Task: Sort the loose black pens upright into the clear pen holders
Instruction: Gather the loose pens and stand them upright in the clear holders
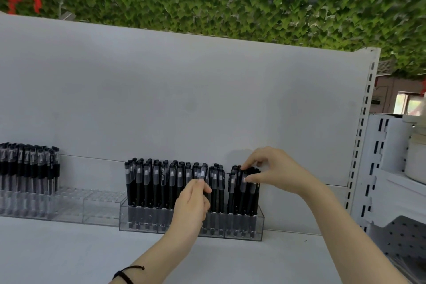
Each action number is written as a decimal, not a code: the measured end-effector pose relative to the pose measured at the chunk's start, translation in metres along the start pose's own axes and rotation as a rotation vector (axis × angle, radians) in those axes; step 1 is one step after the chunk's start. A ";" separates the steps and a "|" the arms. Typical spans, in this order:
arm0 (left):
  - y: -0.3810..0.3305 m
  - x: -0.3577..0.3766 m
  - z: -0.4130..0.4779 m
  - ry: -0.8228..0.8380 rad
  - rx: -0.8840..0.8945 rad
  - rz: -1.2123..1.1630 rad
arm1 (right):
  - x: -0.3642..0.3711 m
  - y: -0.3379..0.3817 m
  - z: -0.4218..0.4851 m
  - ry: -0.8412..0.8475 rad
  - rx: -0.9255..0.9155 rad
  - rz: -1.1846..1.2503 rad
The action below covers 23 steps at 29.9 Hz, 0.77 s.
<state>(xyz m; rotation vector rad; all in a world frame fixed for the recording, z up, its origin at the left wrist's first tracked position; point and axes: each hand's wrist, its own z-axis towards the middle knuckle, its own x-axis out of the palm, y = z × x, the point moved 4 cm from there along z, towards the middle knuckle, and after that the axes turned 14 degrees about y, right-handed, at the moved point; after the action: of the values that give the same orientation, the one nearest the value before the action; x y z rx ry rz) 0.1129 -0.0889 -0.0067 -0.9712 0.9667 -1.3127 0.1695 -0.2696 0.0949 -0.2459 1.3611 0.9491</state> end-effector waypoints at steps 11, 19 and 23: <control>0.000 -0.001 -0.001 -0.011 -0.006 -0.009 | -0.003 -0.005 0.000 -0.009 0.029 -0.059; 0.000 -0.003 0.002 -0.039 -0.005 -0.016 | -0.012 -0.010 -0.006 0.052 0.124 -0.091; 0.000 -0.003 0.000 -0.039 -0.008 -0.026 | -0.016 -0.015 -0.008 0.023 0.170 -0.100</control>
<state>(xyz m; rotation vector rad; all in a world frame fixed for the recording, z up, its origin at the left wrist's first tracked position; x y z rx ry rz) 0.1129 -0.0862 -0.0063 -1.0150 0.9336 -1.3075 0.1753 -0.2908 0.1022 -0.1942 1.4288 0.7454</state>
